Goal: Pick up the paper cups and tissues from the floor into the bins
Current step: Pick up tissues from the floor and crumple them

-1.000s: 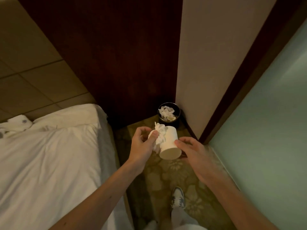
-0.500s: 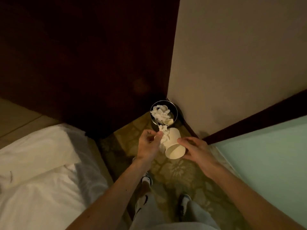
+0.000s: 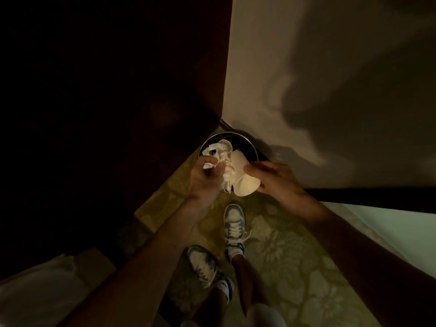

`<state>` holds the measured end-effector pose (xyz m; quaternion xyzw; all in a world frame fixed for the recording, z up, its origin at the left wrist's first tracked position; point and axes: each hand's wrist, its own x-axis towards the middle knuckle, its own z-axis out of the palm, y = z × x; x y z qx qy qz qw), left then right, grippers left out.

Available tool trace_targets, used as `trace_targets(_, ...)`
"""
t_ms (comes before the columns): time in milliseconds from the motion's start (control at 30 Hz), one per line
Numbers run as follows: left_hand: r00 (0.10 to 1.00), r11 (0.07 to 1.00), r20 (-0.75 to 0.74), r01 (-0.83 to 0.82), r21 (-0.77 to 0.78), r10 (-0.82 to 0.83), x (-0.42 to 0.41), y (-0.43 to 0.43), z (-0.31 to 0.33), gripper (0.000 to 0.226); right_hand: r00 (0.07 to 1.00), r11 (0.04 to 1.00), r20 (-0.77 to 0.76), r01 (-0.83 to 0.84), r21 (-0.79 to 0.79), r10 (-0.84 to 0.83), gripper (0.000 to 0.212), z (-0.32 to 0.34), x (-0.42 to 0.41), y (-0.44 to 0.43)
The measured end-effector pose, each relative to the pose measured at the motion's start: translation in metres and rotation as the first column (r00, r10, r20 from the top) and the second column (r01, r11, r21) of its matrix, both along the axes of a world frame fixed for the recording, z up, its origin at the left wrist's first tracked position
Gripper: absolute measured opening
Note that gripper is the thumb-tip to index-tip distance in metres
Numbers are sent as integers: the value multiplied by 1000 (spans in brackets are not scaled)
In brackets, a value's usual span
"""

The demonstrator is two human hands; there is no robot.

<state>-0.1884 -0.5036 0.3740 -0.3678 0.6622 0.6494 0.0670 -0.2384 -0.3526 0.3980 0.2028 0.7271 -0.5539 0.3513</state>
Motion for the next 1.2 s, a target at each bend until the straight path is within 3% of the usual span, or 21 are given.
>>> trace_targets(67, 999, 1000, 34, -12, 11, 12, -21, -6, -45, 11, 999, 1000, -34, 24, 11, -23, 26, -47, -19, -7)
trace_targets(133, 999, 1000, 46, -16, 19, 15, -38, -7, -88, 9, 995, 998, -84, 52, 28, -49, 20, -92, -35, -11)
trace_targets(233, 999, 1000, 43, 5, -25, -4, -60, -6, -139, 10, 976, 976, -189, -65, 208, 105, 21, -148, -59, -18)
trace_targets(333, 996, 996, 68, 67, -57, -63, -71, -6, -176, 11, 951, 959, -241, -131, 251, 193, 23, -186, -71, -22)
trace_targets(400, 975, 979, 126, 193, -64, -184, -70, -8, -191, 13, 936, 941, -244, -178, 289, 253, 21, -201, -70, -21)
trace_targets(533, 830, 836, 226, 540, -99, -510, -62, -17, -201, 38, 917, 893, -179, -278, 353, 356, 43, -214, -59, -16)
trace_targets(700, 687, 635, 312, 726, -264, -656, -61, -29, -196, 47, 886, 860, -168, -348, 375, 432, 56, -209, -58, -14)
trace_targets(800, 658, 510, 369, 748, -425, -657, -63, -39, -177, 46, 876, 834, -196, -320, 448, 442, 63, -190, -49, -14)
trace_targets(867, 673, 506, 390, 734, -453, -628, -64, -45, -155, 40, 879, 851, -247, -267, 452, 407, 62, -168, -38, -14)
trace_targets(1000, 664, 525, 345, 741, -418, -663, -64, -62, -74, 16, 912, 902, -293, -155, 404, 288, 33, -89, 0, -17)
trace_targets(1033, 664, 510, 295, 730, -454, -688, -61, -65, -44, 22, 918, 904, -287, -143, 402, 272, 21, -60, 13, -18)
trace_targets(1100, 615, 435, 228, 730, -527, -755, -51, -66, 24, 33, 920, 918, -323, -88, 386, 224, 13, 8, 45, -17)
trace_targets(1200, 467, 261, 203, 746, -612, -861, -30, -58, 138, 38, 883, 921, -448, 50, 386, 140, 26, 121, 99, -13)
